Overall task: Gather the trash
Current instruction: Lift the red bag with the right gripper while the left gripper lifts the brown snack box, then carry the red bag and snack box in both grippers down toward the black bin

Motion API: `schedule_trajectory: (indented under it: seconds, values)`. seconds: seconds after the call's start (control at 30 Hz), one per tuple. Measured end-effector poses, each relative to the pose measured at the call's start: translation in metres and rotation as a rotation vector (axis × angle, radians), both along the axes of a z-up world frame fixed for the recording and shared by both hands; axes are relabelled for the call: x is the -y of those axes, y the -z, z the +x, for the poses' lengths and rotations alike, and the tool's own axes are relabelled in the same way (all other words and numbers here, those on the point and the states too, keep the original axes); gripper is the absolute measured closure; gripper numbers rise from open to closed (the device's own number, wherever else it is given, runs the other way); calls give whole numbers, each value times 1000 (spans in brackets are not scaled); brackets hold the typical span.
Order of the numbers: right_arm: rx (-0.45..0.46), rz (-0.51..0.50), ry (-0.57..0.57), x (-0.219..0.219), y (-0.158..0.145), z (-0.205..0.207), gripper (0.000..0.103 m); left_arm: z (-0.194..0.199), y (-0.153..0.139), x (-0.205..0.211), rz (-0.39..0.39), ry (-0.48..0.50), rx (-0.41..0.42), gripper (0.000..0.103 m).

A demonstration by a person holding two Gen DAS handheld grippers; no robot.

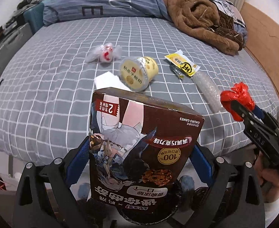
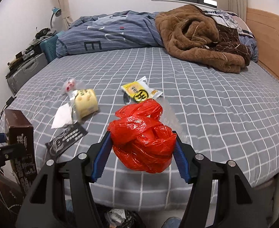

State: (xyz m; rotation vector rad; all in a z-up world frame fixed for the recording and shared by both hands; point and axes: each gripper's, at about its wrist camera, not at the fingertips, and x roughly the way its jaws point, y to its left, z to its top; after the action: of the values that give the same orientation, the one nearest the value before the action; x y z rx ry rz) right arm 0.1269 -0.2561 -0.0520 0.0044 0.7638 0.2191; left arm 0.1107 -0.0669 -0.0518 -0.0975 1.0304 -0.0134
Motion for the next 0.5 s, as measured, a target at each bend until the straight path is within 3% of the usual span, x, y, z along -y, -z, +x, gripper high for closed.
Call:
schedule_trajectory:
  seconds: [0.3,0.5]
  values:
    - [-25,-1,-5,-10,10,-44,44,-39,21,-14,-27,-53,25,10]
    - [-51,-2,0,-11,18,-67,44,-51,34,-11,-31,-32,10,10]
